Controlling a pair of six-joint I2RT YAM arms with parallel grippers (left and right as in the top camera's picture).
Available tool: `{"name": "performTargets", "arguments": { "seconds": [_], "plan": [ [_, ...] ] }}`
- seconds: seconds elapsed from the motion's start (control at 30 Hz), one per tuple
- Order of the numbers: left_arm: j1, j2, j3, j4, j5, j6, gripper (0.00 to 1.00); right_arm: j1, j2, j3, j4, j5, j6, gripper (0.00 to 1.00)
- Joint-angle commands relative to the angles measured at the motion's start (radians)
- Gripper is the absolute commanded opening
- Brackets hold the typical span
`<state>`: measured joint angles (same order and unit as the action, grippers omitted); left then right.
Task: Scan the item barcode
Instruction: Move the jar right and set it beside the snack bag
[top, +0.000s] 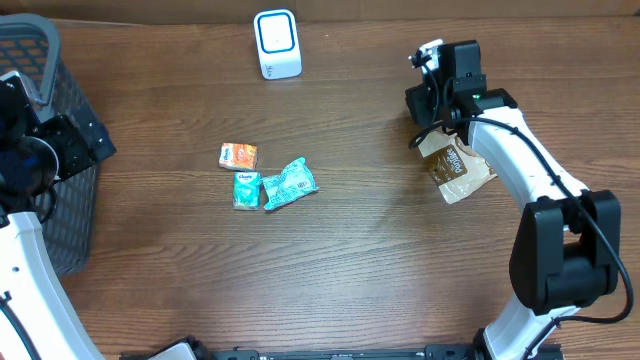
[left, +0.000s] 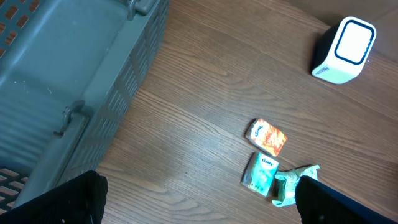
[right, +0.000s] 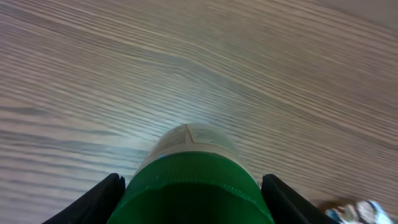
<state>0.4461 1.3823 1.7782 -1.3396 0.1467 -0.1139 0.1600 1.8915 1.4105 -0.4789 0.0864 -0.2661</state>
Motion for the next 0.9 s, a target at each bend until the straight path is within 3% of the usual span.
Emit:
{"name": "performTargets", "arguments": {
  "seconds": [0.0, 0.2, 0.43, 0.57, 0.63, 0.87],
  "plan": [
    [0.004, 0.003, 0.008, 0.001, 0.010, -0.014, 1.00, -0.013, 0.047, 0.007, 0.009, 0.085, 0.001, 0.46],
    [0.004, 0.003, 0.008, 0.001, 0.010, -0.014, 1.00, -0.061, 0.113, 0.007, -0.053, 0.085, 0.010, 0.47],
    [0.004, 0.003, 0.008, 0.001, 0.010, -0.014, 1.00, -0.124, 0.113, 0.012, -0.123, -0.004, 0.139, 0.49],
    [0.004, 0.003, 0.008, 0.001, 0.010, -0.014, 0.99, -0.145, 0.113, 0.014, -0.140, -0.068, 0.141, 0.61],
    [0.004, 0.003, 0.008, 0.001, 0.010, -0.014, 0.99, -0.145, 0.113, 0.029, -0.161, -0.067, 0.143, 1.00],
    [0.004, 0.003, 0.008, 0.001, 0.010, -0.014, 0.99, -0.145, 0.089, 0.225, -0.335, -0.067, 0.159, 1.00]
  ]
}}
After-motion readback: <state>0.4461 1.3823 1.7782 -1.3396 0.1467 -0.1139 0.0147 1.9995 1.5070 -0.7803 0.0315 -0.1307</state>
